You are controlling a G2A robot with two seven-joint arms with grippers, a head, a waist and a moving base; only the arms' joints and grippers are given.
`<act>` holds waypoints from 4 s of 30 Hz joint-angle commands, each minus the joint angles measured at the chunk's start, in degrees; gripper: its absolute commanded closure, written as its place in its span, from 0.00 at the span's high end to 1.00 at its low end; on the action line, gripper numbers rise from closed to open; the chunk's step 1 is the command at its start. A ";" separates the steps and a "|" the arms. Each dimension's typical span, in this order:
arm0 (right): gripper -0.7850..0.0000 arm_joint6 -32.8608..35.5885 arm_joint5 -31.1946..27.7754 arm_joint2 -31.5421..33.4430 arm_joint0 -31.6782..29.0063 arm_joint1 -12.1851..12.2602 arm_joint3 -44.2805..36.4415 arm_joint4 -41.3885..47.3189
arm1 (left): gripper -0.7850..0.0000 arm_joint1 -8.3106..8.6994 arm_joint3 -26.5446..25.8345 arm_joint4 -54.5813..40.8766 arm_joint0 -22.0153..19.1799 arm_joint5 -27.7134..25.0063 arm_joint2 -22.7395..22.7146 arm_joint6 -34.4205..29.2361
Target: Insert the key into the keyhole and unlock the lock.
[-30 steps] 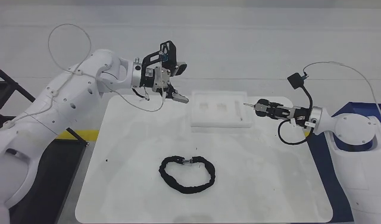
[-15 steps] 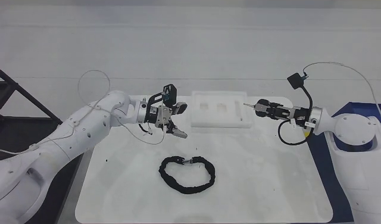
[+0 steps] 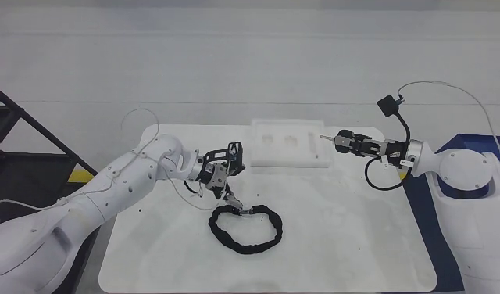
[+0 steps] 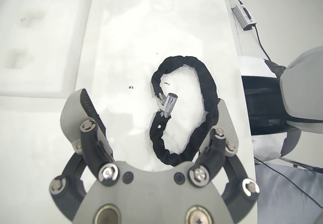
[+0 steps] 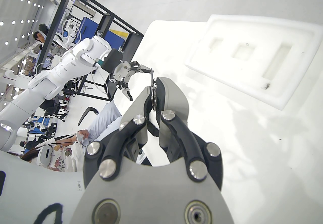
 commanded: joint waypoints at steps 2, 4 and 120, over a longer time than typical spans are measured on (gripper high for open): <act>0.00 0.00 0.00 0.00 0.00 0.00 0.00 0.00 | 1.00 -0.62 -0.43 -0.22 0.75 0.00 0.00 -3.86; 0.00 0.00 0.00 0.00 0.00 0.00 0.00 0.00 | 1.00 -1.03 -0.53 -1.25 1.13 0.00 0.00 -6.00; 0.00 15.10 12.86 -2.73 0.67 1.52 -13.07 6.98 | 0.00 -4.46 -0.95 44.68 11.50 0.00 -16.96 57.36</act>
